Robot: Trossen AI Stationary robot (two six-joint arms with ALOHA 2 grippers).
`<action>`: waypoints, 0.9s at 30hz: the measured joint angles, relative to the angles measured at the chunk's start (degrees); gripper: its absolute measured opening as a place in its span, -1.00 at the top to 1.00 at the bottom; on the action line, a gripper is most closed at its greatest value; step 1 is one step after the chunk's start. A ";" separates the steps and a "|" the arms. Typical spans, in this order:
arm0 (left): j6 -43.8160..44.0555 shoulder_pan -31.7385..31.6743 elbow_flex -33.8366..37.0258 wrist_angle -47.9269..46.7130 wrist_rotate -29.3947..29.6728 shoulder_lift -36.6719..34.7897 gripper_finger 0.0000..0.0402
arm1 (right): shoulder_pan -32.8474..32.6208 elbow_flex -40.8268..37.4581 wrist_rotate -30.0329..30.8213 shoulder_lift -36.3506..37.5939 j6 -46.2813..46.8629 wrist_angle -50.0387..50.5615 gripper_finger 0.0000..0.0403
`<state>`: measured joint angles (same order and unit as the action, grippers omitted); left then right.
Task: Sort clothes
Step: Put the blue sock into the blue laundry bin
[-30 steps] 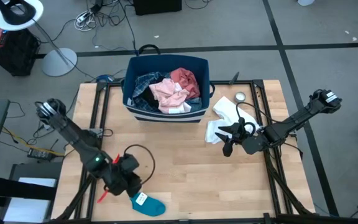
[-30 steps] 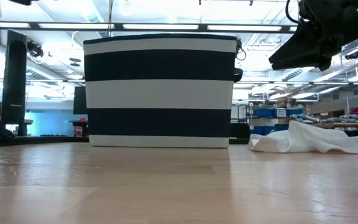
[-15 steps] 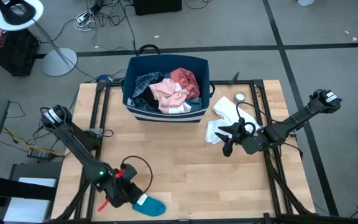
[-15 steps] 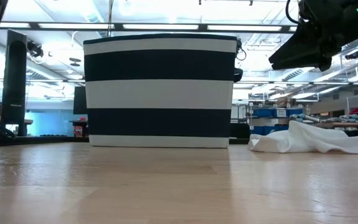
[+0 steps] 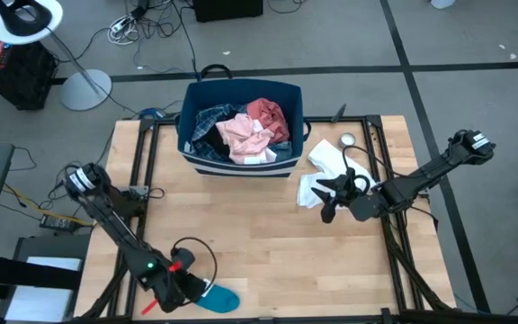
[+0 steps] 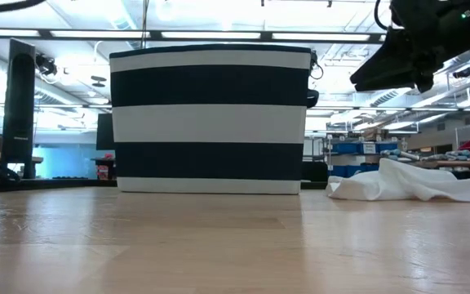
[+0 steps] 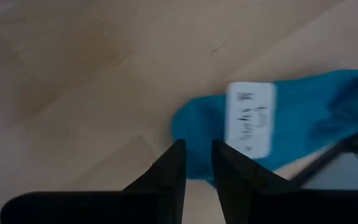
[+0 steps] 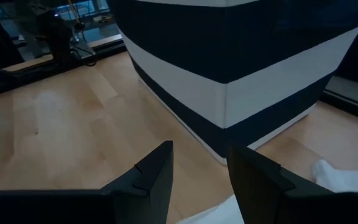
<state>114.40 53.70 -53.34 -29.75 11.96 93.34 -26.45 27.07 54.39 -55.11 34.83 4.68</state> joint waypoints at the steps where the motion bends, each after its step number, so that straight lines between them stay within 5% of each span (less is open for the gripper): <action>1: 0.34 0.10 0.00 -0.06 -0.21 0.61 0.60 | 0.18 0.00 -0.10 -0.01 0.00 -0.17 0.25; 12: 0.37 0.03 -0.33 1.22 -3.39 6.80 0.62 | 0.43 0.00 -0.25 0.00 -0.52 -1.71 0.25; 16: -2.90 0.00 -0.12 1.02 -3.43 5.51 0.89 | 0.46 0.00 -0.28 0.00 -0.54 -1.71 0.25; 27: -8.59 -0.79 0.09 -3.59 7.42 -3.47 0.99 | 0.48 0.00 -0.39 0.00 -0.52 -1.69 0.25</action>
<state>105.81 52.92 -53.25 -33.35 19.38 89.88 -25.98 27.07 54.00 -55.12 34.30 2.98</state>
